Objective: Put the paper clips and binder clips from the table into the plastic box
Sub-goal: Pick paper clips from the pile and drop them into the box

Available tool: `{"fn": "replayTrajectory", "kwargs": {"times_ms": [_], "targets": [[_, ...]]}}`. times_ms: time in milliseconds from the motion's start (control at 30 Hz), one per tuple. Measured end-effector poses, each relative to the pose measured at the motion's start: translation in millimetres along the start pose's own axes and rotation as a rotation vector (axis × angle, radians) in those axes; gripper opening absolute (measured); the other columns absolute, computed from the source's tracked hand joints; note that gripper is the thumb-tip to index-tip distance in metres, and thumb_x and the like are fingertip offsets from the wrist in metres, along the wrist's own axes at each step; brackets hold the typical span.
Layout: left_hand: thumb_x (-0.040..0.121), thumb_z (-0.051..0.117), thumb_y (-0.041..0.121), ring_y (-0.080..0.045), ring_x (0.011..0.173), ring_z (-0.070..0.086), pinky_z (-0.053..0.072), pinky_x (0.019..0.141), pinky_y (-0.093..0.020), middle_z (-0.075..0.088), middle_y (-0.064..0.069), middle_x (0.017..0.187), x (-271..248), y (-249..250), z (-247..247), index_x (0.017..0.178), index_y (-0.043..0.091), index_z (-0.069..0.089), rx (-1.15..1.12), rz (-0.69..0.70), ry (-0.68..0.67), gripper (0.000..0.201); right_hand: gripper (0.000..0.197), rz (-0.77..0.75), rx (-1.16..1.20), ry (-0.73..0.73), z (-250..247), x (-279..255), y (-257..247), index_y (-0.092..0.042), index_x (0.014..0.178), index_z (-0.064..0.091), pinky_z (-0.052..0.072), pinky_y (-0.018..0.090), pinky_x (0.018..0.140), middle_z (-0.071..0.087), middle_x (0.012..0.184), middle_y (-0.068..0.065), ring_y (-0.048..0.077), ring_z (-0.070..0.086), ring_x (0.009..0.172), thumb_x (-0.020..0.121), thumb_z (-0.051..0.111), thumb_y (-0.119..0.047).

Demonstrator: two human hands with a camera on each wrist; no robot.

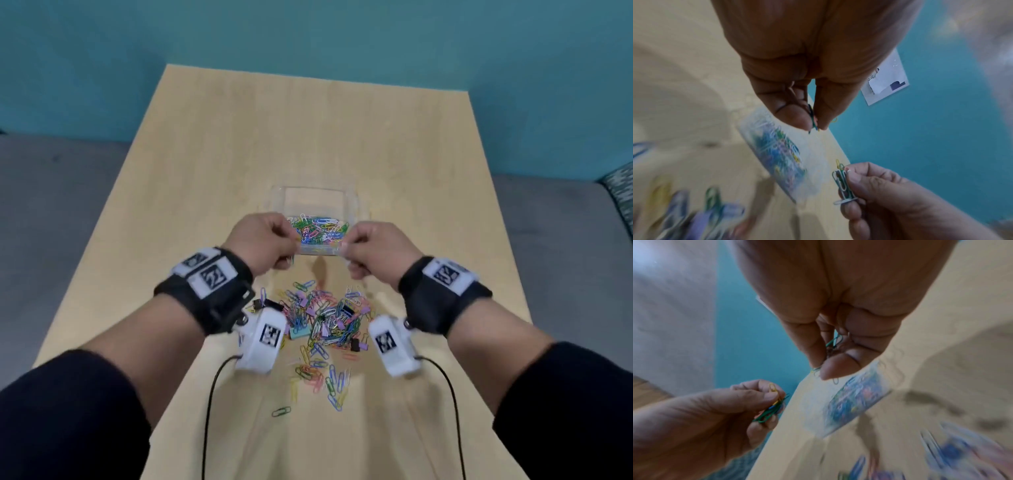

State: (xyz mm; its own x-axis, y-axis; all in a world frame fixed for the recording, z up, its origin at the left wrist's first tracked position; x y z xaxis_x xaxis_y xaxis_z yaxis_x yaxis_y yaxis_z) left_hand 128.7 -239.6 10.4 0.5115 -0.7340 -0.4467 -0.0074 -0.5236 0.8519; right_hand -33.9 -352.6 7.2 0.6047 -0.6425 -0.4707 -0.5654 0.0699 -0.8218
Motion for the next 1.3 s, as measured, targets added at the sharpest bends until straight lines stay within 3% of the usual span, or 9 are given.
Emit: {"fn": "replayTrajectory", "kwargs": {"times_ms": [167, 267, 433, 633, 767, 900, 1100, 1233, 1300], "targets": [[0.078, 0.069, -0.001, -0.015, 0.048, 0.056, 0.059, 0.057, -0.032, 0.059, -0.007, 0.066, 38, 23, 6, 0.068, 0.012, 0.062, 0.086, 0.047, 0.082, 0.018, 0.016, -0.038, -0.062, 0.127, 2, 43, -24, -0.013, 0.071, 0.06, 0.059, 0.05, 0.066, 0.058, 0.061, 0.007, 0.021, 0.061, 0.05, 0.086, 0.064, -0.008], [0.082, 0.067, 0.004, -0.021, 0.06, 0.059, 0.059, 0.066, -0.035, 0.058, -0.01, 0.081, 37, 19, 4, 0.082, 0.018, 0.066, 0.029, 0.045, 0.085, 0.013, 0.007, -0.036, -0.071, 0.111, -1, 42, -23, -0.012, 0.094, 0.064, 0.059, 0.046, 0.075, 0.061, 0.087, 0.008, 0.026, 0.065, 0.07, 0.088, 0.063, -0.015], [0.086, 0.063, 0.01, -0.02, 0.067, 0.062, 0.057, 0.068, -0.035, 0.062, -0.004, 0.085, -27, -15, -12, 0.098, 0.016, 0.066, 0.132, 0.109, 0.121, 0.014, 0.03, -0.105, -0.628, 0.139, -29, 5, 27, -0.014, 0.114, 0.066, 0.045, 0.032, 0.091, 0.063, 0.115, 0.01, 0.029, 0.059, 0.105, 0.089, 0.049, -0.01], [0.079, 0.056, 0.027, -0.02, 0.087, 0.057, 0.049, 0.08, -0.034, 0.052, 0.004, 0.099, -133, -105, 35, 0.111, 0.022, 0.061, 0.721, 0.263, -0.139, 0.032, 0.056, -0.253, -1.029, -0.071, -2, -61, 100, -0.017, 0.131, 0.05, 0.045, 0.04, 0.088, 0.052, 0.124, 0.007, 0.031, 0.047, 0.107, 0.078, 0.045, 0.001], [0.065, 0.073, 0.024, -0.025, 0.088, 0.053, 0.053, 0.075, -0.035, 0.054, -0.002, 0.108, -154, -129, 62, 0.121, 0.02, 0.052, 1.003, 0.378, -0.123, 0.06, 0.065, -0.257, -1.128, -0.025, 12, -78, 112, -0.013, 0.137, 0.042, 0.047, 0.041, 0.084, 0.047, 0.131, 0.008, 0.031, 0.043, 0.106, 0.073, 0.048, -0.002], [0.057, 0.082, 0.024, -0.025, 0.087, 0.056, 0.055, 0.073, -0.033, 0.057, -0.003, 0.101, -161, -131, 67, 0.112, 0.017, 0.061, 1.055, 0.482, -0.074, 0.059, 0.059, -0.164, -1.087, 0.026, 22, -110, 126, -0.015, 0.132, 0.043, 0.044, 0.036, 0.084, 0.046, 0.128, 0.006, 0.029, 0.041, 0.104, 0.074, 0.046, -0.003], [0.069, 0.073, 0.021, -0.024, 0.09, 0.052, 0.054, 0.067, -0.034, 0.049, 0.0, 0.109, -153, -136, 59, 0.13, 0.024, 0.045, 0.958, 0.352, -0.066, 0.067, 0.061, -0.11, -0.977, 0.075, 28, -133, 134, -0.017, 0.142, 0.037, 0.041, 0.031, 0.087, 0.044, 0.126, 0.005, 0.026, 0.04, 0.104, 0.083, 0.045, -0.006], [0.059, 0.081, 0.021, -0.024, 0.077, 0.055, 0.052, 0.058, -0.032, 0.055, -0.001, 0.095, -148, -131, 69, 0.103, 0.022, 0.064, 1.066, 0.452, -0.087, 0.048, 0.049, -0.119, -0.985, 0.042, 54, -151, 134, -0.014, 0.129, 0.047, 0.043, 0.035, 0.085, 0.047, 0.118, 0.006, 0.028, 0.042, 0.099, 0.08, 0.046, -0.01], [0.064, 0.078, 0.021, -0.024, 0.078, 0.054, 0.052, 0.064, -0.033, 0.052, -0.001, 0.093, -151, -135, 68, 0.097, 0.021, 0.065, 1.009, 0.432, -0.121, 0.035, 0.04, -0.178, -0.927, 0.009, 64, -161, 136, -0.016, 0.122, 0.051, 0.045, 0.034, 0.084, 0.049, 0.116, 0.004, 0.027, 0.044, 0.099, 0.082, 0.048, -0.011]]}}
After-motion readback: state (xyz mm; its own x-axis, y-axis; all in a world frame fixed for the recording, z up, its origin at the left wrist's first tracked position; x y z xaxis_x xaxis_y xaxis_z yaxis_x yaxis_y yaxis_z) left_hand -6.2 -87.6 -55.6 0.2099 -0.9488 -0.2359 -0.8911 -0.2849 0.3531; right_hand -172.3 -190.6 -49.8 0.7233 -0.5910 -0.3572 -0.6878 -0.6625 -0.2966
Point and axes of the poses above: each hand's wrist, its own x-axis towards the middle knuckle, its own z-axis out of the palm, y = z × x, the point moved 4 cm from there along x, towards the middle knuckle
